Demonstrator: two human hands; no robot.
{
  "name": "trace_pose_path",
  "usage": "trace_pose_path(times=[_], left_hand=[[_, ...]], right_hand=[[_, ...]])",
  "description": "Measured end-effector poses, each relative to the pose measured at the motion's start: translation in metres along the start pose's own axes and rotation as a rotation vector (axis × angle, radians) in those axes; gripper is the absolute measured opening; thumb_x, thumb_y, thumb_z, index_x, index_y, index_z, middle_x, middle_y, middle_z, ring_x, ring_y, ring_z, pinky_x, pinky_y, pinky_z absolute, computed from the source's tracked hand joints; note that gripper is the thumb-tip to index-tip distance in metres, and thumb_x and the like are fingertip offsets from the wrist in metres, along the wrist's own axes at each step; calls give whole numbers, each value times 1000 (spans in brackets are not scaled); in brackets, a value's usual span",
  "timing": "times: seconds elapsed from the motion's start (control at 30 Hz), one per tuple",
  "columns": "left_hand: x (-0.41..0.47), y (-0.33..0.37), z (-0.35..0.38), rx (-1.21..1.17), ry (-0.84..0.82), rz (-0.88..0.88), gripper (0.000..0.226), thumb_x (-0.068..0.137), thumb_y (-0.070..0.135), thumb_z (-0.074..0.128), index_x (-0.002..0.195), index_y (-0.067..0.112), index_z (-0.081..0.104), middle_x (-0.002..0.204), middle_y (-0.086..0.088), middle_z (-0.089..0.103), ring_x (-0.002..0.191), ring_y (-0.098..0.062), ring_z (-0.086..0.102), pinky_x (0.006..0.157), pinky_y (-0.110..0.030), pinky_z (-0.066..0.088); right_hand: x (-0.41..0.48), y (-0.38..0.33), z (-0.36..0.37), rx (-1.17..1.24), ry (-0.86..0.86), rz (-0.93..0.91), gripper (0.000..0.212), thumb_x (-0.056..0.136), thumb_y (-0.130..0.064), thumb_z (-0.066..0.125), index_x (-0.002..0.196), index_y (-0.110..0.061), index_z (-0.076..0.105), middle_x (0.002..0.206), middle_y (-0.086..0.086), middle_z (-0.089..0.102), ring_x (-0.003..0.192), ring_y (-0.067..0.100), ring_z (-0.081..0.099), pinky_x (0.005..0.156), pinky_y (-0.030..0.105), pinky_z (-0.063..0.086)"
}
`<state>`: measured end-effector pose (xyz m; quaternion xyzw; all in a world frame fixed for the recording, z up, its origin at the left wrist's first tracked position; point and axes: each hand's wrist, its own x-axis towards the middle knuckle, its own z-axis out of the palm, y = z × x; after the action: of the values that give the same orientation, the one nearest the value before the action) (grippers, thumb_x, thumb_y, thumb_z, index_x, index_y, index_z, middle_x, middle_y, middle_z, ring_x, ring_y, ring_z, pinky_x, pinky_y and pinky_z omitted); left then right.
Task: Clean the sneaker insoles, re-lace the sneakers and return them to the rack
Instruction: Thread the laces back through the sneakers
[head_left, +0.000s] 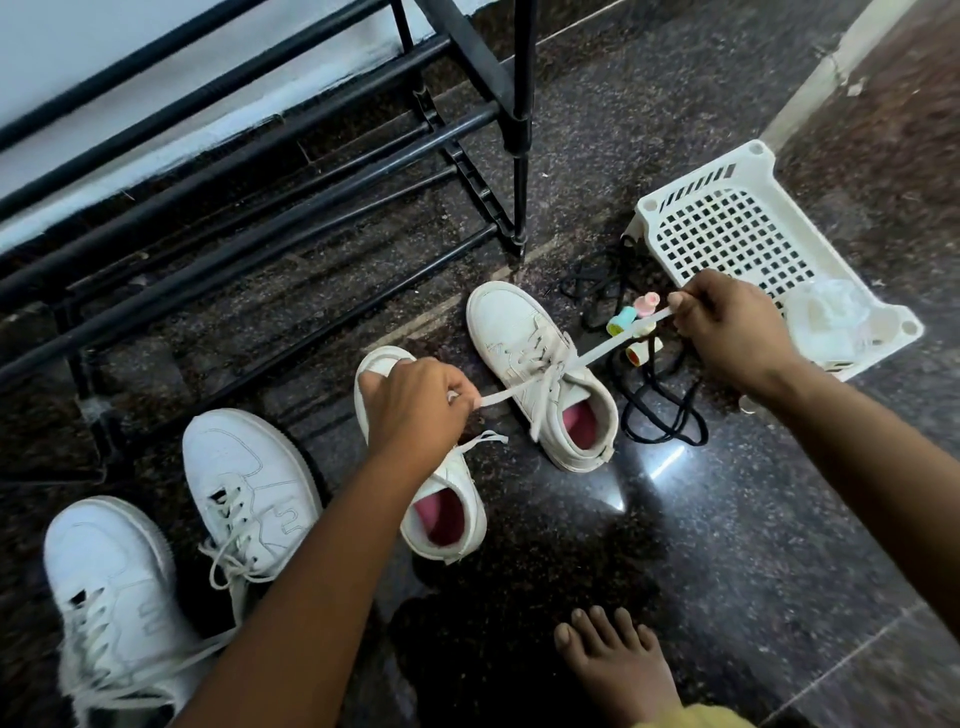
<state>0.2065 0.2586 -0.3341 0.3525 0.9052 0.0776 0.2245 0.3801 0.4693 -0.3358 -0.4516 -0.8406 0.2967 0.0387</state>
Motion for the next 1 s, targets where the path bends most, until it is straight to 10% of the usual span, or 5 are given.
trace_pose_path(times=[1.0], left_hand=[[1, -5, 25, 413, -62, -69, 18, 85, 13, 52, 86, 26, 65, 88, 7, 62, 100, -17, 45, 89, -36, 27]], right_hand=[[5, 36, 37, -73, 48, 247, 18, 97, -27, 47, 84, -16, 52, 83, 11, 55, 78, 27, 50, 67, 33, 37]])
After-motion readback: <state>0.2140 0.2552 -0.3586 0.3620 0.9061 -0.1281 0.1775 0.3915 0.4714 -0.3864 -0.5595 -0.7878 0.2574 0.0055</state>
